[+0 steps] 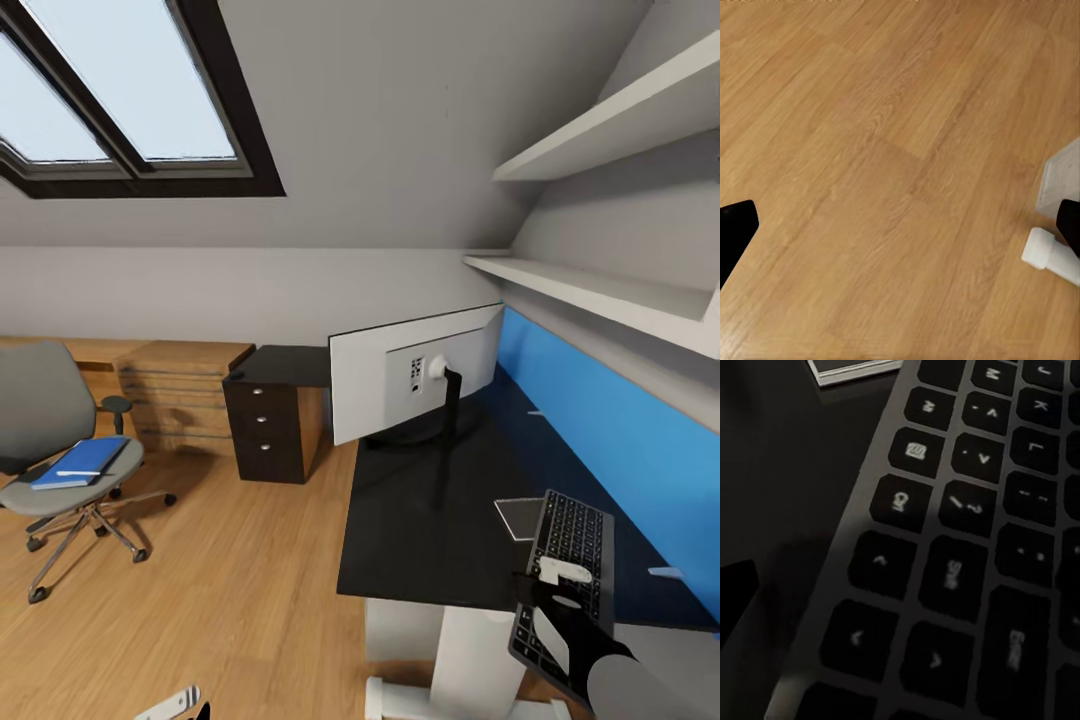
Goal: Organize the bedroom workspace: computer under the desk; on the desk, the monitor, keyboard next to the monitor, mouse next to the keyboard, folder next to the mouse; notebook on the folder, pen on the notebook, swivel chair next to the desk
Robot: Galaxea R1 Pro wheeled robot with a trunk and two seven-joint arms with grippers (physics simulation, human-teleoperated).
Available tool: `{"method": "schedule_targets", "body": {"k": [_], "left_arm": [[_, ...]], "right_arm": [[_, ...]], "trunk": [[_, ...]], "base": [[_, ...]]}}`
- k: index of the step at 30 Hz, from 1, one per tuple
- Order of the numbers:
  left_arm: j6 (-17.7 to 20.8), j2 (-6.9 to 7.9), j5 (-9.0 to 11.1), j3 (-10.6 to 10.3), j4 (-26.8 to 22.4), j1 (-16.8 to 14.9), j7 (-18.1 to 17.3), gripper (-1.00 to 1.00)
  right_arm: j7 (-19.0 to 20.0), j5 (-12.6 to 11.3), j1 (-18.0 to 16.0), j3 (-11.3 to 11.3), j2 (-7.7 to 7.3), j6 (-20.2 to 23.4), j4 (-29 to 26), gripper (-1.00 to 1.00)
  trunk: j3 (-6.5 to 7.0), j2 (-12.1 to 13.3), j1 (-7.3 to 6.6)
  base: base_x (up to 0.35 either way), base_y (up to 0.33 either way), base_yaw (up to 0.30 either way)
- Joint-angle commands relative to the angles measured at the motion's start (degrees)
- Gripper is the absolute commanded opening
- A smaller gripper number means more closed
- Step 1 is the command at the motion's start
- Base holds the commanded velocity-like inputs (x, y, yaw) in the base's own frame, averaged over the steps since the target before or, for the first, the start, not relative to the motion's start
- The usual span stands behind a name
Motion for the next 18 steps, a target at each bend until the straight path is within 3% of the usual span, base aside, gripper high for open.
{"method": "schedule_targets", "body": {"k": [1, 18], "left_arm": [[-0.39, 0.07, 0.61, -0.31, -0.07, -0.02, 0.38, 1.0], [-0.39, -0.08, 0.61, -0.31, -0.07, -0.02, 0.38, 1.0]], "right_arm": [[-0.15, -0.47, 0.0, 0.13, 0.0, 0.06, -0.05, 1.0], [-0.15, -0.47, 0.01, 0.13, 0.0, 0.06, -0.11, 1.0]], "trunk": [[0.04, -0.04, 0.01], [1.57, -0.04, 0.01]], "base": [[0.0, 0.0, 0.0], [0.0, 0.0, 0.0]]}}
